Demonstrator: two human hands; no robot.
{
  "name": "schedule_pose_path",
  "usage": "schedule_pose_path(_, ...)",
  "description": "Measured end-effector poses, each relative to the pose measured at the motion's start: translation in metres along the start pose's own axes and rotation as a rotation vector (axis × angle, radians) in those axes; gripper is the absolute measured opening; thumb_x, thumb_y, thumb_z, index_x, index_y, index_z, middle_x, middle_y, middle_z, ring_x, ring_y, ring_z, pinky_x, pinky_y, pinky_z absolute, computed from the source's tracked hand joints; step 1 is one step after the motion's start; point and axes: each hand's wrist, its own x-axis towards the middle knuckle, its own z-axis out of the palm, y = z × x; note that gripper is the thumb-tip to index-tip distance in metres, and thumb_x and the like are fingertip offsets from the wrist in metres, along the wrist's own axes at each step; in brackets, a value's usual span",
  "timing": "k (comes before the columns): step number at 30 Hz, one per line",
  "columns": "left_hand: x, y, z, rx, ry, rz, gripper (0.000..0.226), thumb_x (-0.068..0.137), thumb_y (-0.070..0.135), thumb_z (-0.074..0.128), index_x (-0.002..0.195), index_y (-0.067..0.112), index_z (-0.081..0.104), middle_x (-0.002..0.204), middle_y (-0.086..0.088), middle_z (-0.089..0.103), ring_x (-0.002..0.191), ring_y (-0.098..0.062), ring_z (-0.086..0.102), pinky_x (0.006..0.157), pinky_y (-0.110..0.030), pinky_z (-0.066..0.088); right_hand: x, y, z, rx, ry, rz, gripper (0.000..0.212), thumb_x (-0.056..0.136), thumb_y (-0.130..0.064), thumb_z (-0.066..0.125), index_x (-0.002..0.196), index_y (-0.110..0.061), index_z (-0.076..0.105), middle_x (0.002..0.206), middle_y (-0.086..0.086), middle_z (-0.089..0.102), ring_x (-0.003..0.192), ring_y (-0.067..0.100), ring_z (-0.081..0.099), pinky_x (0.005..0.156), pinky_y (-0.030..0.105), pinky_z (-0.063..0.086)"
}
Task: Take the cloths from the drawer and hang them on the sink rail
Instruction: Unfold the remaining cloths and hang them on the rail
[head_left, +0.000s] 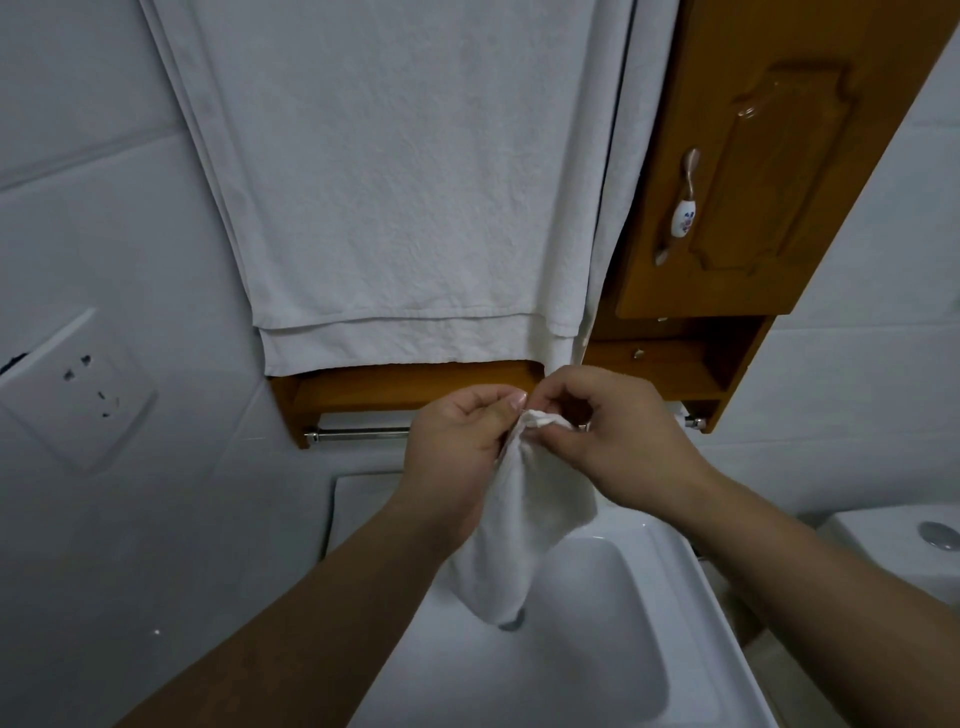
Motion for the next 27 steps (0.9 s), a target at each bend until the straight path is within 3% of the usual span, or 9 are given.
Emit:
schedule_pose_path(4, -0.001, 0.001, -0.001, -0.006, 0.039, -0.026, 0.014, 0.093, 0.014, 0.066, 0.092, 0.01, 0.078, 0.1, -0.017, 0.076, 0.099, -0.035, 0.072, 0.086, -0.044, 0.056, 0.008, -0.001, -0.008, 0.111, -0.073, 0.13, 0.024, 0.072, -0.025, 0.086, 0.088, -0.03, 0.069, 0.079, -0.008, 0.068, 0.075, 0.005, 0.062, 0.065, 0.018, 0.051)
schedule_pose_path(7, -0.003, 0.002, -0.003, -0.015, -0.021, -0.033, 0.018, 0.096, 0.013, 0.061, 0.102, 0.003, 0.075, 0.104, -0.02, 0.075, 0.103, -0.036, 0.071, 0.089, -0.044, 0.056, 0.012, 0.0, -0.013, 0.233, -0.103, 0.243, 0.032, 0.068, -0.022, 0.089, 0.093, -0.027, 0.07, 0.079, -0.001, 0.07, 0.074, 0.013, 0.066, 0.074, 0.034, 0.057)
schedule_pose_path(10, -0.006, 0.005, -0.005, 0.05, -0.087, -0.001, 0.02, 0.097, 0.014, 0.059, 0.105, 0.007, 0.076, 0.106, -0.016, 0.075, 0.104, -0.032, 0.071, 0.092, -0.046, 0.056, 0.015, 0.001, -0.015, 0.236, -0.157, 0.273, 0.022, 0.071, -0.023, 0.088, 0.089, -0.025, 0.076, 0.082, -0.001, 0.073, 0.076, 0.011, 0.068, 0.074, 0.035, 0.059)
schedule_pose_path(14, -0.008, 0.011, -0.005, 0.161, -0.152, -0.002, 0.025, 0.087, 0.006, 0.071, 0.11, 0.014, 0.075, 0.105, -0.007, 0.077, 0.1, -0.025, 0.073, 0.088, -0.04, 0.058, 0.016, 0.002, -0.014, 0.172, -0.146, 0.265, 0.018, 0.072, -0.028, 0.086, 0.086, -0.025, 0.075, 0.082, -0.004, 0.072, 0.077, 0.01, 0.067, 0.071, 0.031, 0.058)
schedule_pose_path(18, -0.005, 0.01, -0.004, 0.103, -0.033, 0.016, 0.014, 0.088, 0.007, 0.07, 0.099, 0.011, 0.078, 0.1, -0.011, 0.077, 0.097, -0.029, 0.073, 0.085, -0.04, 0.059, 0.017, 0.0, -0.004, 0.16, -0.111, 0.21, 0.022, 0.071, -0.035, 0.086, 0.083, -0.027, 0.07, 0.081, -0.007, 0.07, 0.076, 0.006, 0.064, 0.066, 0.022, 0.052)
schedule_pose_path(20, -0.003, 0.008, -0.004, 0.038, 0.008, 0.028, 0.016, 0.091, 0.006, 0.066, 0.088, 0.015, 0.08, 0.097, -0.014, 0.077, 0.094, -0.03, 0.074, 0.08, -0.038, 0.057, 0.018, 0.002, 0.0, 0.18, -0.087, 0.199, 0.026, 0.069, -0.037, 0.088, 0.083, -0.026, 0.069, 0.079, -0.005, 0.069, 0.074, 0.009, 0.064, 0.068, 0.03, 0.055)
schedule_pose_path(23, -0.002, 0.006, -0.004, 0.018, 0.024, 0.034, 0.017, 0.093, 0.01, 0.065, 0.086, 0.015, 0.079, 0.095, -0.016, 0.076, 0.092, -0.031, 0.074, 0.076, -0.037, 0.057, 0.019, 0.004, 0.0, 0.262, -0.202, 0.244, 0.033, 0.065, -0.041, 0.089, 0.089, -0.028, 0.071, 0.085, -0.001, 0.073, 0.08, 0.017, 0.07, 0.076, 0.044, 0.06)
schedule_pose_path(27, 0.008, 0.011, -0.017, 0.016, 0.18, 0.051, 0.013, 0.091, 0.018, 0.069, 0.087, 0.023, 0.079, 0.098, -0.007, 0.077, 0.098, -0.024, 0.072, 0.077, -0.034, 0.057, 0.017, 0.014, -0.005, 0.329, -0.352, 0.319, 0.03, 0.074, -0.036, 0.084, 0.088, -0.012, 0.073, 0.084, 0.005, 0.072, 0.077, 0.025, 0.069, 0.07, 0.041, 0.058)
